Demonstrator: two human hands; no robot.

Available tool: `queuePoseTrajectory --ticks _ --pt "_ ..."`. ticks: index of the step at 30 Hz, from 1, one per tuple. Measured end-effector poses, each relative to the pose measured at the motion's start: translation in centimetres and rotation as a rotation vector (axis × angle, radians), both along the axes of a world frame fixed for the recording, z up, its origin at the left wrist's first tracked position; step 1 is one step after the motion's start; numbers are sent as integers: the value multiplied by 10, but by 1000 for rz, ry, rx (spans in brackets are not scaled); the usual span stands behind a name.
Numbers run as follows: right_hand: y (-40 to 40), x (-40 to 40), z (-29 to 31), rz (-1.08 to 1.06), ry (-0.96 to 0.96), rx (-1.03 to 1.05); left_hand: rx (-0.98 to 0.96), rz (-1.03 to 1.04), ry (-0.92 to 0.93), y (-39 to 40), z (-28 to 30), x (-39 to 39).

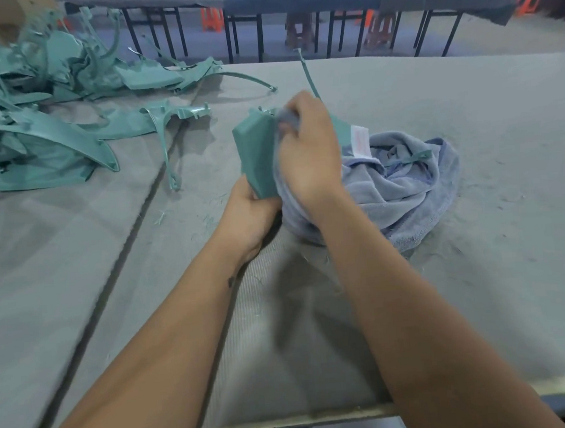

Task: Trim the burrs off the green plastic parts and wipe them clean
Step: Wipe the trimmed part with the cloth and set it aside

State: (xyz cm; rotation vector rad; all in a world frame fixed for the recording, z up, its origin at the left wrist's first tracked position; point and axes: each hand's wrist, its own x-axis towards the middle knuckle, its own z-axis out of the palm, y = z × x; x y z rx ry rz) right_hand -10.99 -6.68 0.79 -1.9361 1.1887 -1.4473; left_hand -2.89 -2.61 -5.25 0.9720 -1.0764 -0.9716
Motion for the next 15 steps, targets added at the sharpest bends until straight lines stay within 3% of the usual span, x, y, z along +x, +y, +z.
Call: queuePoseTrajectory --ticks 2,4,7,10,15 --pt "-14 -3 7 -72 42 119 9 -1 -5 0 -1 0" --pt "-15 -2 11 -96 88 110 33 17 -17 -1 -1 1" --pt "10 10 12 1 60 -108 45 20 -7 -3 1 -1" --pt "28 17 6 128 184 -321 28 28 30 -3 2 -4" --pt "0 4 22 25 86 -44 124 101 -86 -4 0 2"
